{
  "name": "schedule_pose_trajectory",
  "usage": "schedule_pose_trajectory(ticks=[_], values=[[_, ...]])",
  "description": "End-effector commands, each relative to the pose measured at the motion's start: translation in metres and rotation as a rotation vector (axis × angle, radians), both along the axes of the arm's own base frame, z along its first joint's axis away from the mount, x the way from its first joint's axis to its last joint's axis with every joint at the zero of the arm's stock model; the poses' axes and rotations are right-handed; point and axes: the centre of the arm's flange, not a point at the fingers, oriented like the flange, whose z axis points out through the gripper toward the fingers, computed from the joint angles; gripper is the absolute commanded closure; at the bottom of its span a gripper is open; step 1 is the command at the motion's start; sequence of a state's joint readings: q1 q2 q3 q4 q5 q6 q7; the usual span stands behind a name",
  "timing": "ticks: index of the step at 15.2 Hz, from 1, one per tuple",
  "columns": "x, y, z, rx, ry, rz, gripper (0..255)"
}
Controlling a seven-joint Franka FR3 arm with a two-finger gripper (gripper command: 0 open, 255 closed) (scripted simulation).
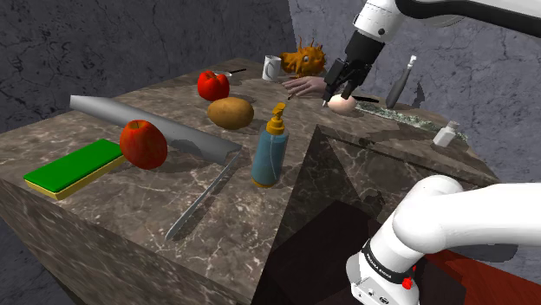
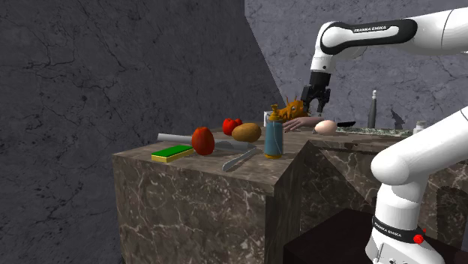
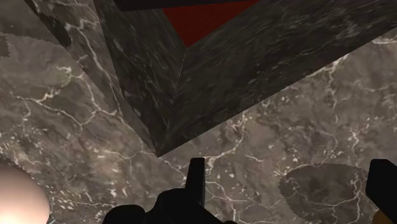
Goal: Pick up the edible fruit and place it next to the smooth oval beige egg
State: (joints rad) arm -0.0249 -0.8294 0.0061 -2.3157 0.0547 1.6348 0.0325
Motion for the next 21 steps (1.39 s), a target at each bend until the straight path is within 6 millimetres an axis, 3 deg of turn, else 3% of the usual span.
schedule_pose_trajectory(ticks=[1,21], values=[[0.0,0.0,0.0,0.0,0.0,0.0,0],[0.059,0.25,-0.028,-0.002,-0.144,0.024,0]])
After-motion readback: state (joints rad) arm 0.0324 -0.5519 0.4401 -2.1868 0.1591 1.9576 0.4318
